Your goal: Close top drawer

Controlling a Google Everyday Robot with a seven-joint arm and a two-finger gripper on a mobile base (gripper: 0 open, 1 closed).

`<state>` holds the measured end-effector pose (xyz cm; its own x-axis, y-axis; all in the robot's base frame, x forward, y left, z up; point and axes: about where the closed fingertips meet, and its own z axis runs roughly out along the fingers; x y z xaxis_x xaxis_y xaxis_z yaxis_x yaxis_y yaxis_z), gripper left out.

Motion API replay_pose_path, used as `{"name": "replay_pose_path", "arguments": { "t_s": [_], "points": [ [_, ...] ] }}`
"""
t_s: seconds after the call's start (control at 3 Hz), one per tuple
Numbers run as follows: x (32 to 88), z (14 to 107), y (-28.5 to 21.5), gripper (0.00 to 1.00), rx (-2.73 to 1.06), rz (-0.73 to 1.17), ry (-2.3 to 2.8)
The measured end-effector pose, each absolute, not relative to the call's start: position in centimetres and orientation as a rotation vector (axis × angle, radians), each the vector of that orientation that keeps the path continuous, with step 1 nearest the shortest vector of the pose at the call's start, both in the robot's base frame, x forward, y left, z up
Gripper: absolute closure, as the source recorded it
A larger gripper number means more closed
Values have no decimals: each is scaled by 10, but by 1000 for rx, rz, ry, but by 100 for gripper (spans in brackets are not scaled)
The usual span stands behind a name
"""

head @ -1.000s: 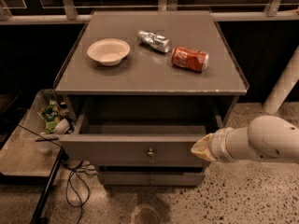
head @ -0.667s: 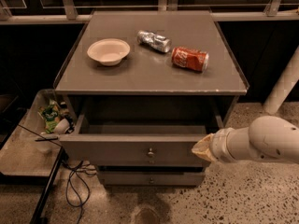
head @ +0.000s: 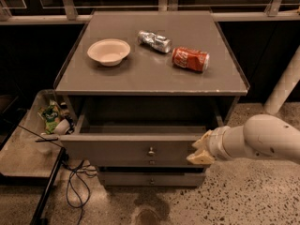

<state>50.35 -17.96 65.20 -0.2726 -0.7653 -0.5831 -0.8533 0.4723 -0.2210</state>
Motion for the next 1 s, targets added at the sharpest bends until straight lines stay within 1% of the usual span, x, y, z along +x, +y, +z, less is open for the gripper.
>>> {"name": "replay_pose_path", "arguments": {
  "t_s": [0.33, 0.67, 1.0],
  "points": [
    [503, 651, -179, 0, -1335, 171, 2084],
    [532, 645, -180, 0, -1307, 145, 2088],
    [532, 645, -180, 0, -1307, 145, 2088]
  ]
}}
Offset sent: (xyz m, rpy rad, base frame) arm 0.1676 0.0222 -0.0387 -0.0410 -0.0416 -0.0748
